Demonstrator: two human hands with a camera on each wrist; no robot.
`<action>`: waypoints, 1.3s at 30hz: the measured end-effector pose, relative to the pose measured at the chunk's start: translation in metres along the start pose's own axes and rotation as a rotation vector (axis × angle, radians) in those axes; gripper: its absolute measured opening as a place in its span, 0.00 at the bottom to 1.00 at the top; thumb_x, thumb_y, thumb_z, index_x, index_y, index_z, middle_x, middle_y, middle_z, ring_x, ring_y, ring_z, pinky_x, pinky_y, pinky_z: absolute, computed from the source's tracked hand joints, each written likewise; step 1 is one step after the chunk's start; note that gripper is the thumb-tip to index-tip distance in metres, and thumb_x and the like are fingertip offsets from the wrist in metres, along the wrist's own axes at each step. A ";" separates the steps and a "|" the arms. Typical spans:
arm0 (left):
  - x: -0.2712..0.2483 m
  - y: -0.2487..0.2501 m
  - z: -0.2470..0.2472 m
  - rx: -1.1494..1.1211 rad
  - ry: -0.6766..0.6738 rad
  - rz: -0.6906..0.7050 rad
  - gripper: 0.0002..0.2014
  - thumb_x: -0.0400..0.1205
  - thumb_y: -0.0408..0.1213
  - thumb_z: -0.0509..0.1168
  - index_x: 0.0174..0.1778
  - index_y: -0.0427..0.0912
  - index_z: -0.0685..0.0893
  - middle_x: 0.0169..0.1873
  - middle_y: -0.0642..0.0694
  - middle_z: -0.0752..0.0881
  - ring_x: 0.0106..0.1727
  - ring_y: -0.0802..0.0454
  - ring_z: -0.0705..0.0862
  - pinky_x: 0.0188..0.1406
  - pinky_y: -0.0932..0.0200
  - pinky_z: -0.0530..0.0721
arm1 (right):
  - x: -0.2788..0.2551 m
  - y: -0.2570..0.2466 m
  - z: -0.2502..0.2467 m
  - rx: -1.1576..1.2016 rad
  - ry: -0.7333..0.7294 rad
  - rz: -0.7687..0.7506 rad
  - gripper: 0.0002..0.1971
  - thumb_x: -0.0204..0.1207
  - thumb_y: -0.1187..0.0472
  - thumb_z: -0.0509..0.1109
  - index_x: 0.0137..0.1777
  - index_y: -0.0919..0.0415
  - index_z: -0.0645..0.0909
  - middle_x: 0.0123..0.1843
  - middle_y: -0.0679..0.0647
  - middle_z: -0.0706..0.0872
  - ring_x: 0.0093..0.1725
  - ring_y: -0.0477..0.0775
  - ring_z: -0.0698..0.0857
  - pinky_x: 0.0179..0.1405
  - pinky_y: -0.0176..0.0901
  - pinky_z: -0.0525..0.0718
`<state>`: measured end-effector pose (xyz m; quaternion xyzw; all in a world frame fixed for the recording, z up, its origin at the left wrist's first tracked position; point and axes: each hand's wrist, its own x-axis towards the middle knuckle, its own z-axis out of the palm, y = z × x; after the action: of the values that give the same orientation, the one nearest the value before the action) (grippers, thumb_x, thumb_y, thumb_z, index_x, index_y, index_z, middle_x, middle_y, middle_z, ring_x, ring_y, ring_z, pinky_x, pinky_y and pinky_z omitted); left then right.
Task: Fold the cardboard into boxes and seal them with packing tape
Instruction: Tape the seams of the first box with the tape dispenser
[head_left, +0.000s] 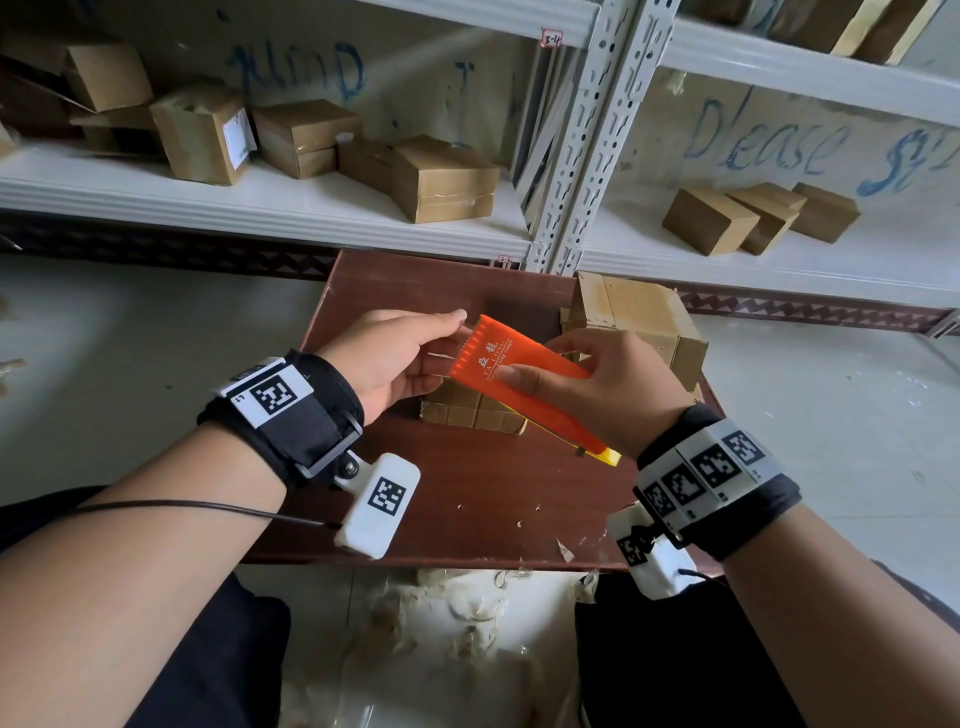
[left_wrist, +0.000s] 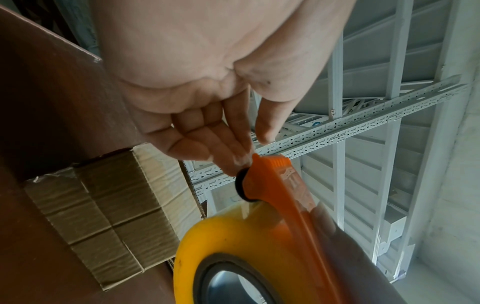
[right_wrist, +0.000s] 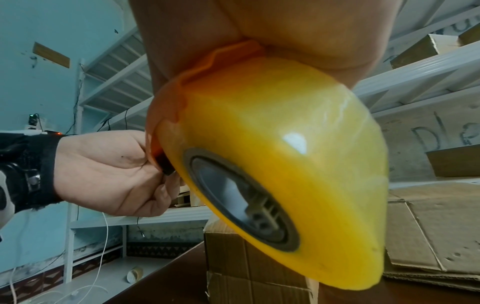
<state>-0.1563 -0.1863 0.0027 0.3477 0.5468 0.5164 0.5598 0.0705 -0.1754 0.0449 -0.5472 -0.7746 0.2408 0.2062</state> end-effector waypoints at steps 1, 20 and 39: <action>0.000 0.000 0.000 0.002 0.000 -0.003 0.09 0.85 0.44 0.72 0.46 0.43 0.92 0.36 0.48 0.91 0.33 0.54 0.87 0.36 0.59 0.80 | 0.000 0.000 0.000 -0.002 0.004 0.000 0.35 0.61 0.20 0.76 0.60 0.44 0.89 0.44 0.38 0.89 0.39 0.40 0.89 0.31 0.42 0.92; 0.000 -0.012 0.003 0.117 0.050 0.018 0.18 0.73 0.53 0.81 0.48 0.43 0.93 0.44 0.48 0.93 0.46 0.52 0.89 0.40 0.57 0.84 | 0.001 0.001 0.009 -0.085 -0.065 0.037 0.38 0.62 0.17 0.71 0.60 0.44 0.88 0.44 0.39 0.88 0.37 0.40 0.89 0.25 0.37 0.86; 0.006 -0.001 0.004 -0.062 0.162 -0.152 0.10 0.79 0.45 0.78 0.50 0.45 0.88 0.25 0.52 0.86 0.25 0.58 0.81 0.24 0.64 0.72 | 0.003 -0.006 0.012 0.024 -0.079 0.020 0.35 0.62 0.17 0.72 0.49 0.47 0.91 0.39 0.44 0.93 0.38 0.44 0.92 0.34 0.42 0.88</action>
<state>-0.1534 -0.1806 0.0010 0.2449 0.5987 0.5156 0.5619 0.0577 -0.1757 0.0390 -0.5427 -0.7736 0.2736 0.1794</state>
